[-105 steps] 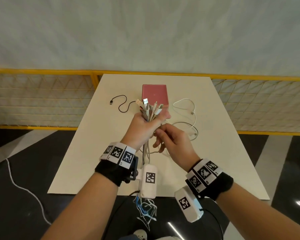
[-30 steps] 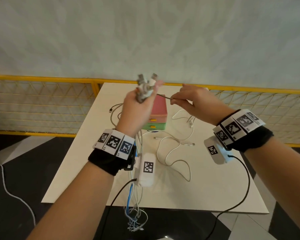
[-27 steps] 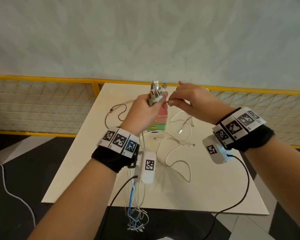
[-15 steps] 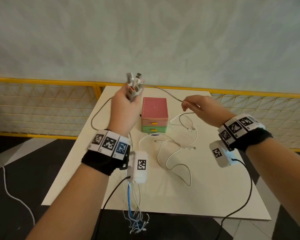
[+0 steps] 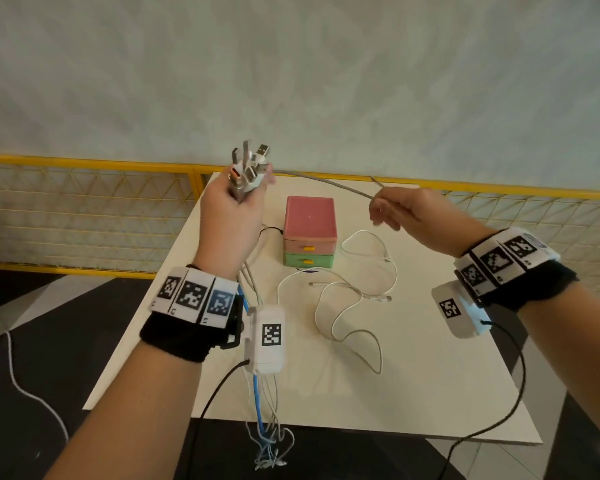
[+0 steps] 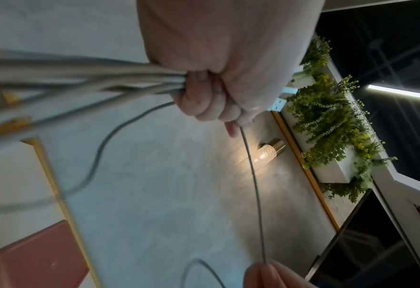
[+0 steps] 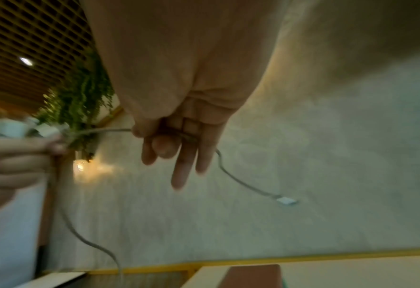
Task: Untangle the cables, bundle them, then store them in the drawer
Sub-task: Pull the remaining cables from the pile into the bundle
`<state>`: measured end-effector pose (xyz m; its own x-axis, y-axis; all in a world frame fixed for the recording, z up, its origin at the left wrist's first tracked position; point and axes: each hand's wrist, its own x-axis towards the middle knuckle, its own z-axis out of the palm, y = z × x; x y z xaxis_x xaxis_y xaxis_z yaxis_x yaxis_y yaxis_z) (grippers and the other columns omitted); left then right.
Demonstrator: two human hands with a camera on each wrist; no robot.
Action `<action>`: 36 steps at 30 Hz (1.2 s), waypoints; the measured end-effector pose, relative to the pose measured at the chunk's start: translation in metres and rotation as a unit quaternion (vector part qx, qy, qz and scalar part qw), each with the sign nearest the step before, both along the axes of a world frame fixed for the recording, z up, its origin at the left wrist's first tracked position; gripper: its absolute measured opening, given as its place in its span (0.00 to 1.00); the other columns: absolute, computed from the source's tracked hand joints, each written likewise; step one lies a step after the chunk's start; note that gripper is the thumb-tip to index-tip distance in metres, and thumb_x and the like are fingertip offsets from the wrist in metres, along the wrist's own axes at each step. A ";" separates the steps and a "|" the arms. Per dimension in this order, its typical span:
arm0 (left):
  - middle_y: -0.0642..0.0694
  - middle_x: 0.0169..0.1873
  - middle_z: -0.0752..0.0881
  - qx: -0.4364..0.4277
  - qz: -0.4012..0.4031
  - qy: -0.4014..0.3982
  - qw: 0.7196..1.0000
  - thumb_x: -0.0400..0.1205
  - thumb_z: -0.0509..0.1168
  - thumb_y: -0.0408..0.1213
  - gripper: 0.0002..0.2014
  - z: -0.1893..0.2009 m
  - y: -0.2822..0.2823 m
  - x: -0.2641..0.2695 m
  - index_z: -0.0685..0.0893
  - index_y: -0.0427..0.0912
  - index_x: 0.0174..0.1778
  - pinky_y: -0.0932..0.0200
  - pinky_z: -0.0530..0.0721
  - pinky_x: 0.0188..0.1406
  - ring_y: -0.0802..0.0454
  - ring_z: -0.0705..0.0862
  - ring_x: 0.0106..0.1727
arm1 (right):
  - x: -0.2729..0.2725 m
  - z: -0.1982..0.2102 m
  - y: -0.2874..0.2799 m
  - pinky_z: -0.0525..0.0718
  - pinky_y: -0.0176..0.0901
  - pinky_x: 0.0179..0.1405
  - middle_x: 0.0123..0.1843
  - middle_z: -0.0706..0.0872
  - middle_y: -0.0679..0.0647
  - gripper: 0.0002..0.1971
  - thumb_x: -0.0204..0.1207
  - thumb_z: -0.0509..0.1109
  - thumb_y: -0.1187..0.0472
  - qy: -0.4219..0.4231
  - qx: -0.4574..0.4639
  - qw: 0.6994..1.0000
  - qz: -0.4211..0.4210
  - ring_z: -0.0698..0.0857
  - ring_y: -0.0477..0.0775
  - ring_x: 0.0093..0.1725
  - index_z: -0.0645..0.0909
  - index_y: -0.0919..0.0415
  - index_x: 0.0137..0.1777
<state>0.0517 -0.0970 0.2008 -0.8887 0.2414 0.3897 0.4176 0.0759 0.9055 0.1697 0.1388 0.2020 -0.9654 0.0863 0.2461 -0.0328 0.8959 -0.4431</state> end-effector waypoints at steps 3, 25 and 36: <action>0.57 0.43 0.90 0.038 -0.002 -0.019 0.999 0.82 0.69 0.44 0.08 0.003 -0.006 0.001 0.86 0.53 0.57 0.64 0.83 0.42 0.56 0.87 0.42 | 0.017 0.016 -0.032 0.82 0.36 0.24 0.31 0.85 0.54 0.10 0.86 0.54 0.57 -0.045 -0.048 0.997 0.031 0.87 0.45 0.30 0.77 0.54 0.52; 0.52 0.44 0.91 -0.139 -0.371 0.040 0.917 0.90 0.50 0.48 0.27 0.006 -0.023 0.090 0.89 0.48 0.34 0.51 0.77 0.66 0.56 0.87 0.55 | 0.073 -0.027 -0.140 0.77 0.25 0.59 0.57 0.82 0.49 0.15 0.84 0.58 0.59 -0.043 -0.188 0.972 0.134 0.80 0.33 0.58 0.76 0.69 0.63; 0.45 0.35 0.91 -0.070 -0.333 -0.127 0.932 0.89 0.54 0.50 0.27 -0.017 -0.022 0.102 0.78 0.38 0.27 0.55 0.85 0.45 0.49 0.91 0.43 | 0.066 -0.048 -0.172 0.65 0.34 0.20 0.29 0.65 0.52 0.10 0.88 0.48 0.64 -0.040 -0.469 0.879 0.074 0.64 0.41 0.23 0.68 0.65 0.48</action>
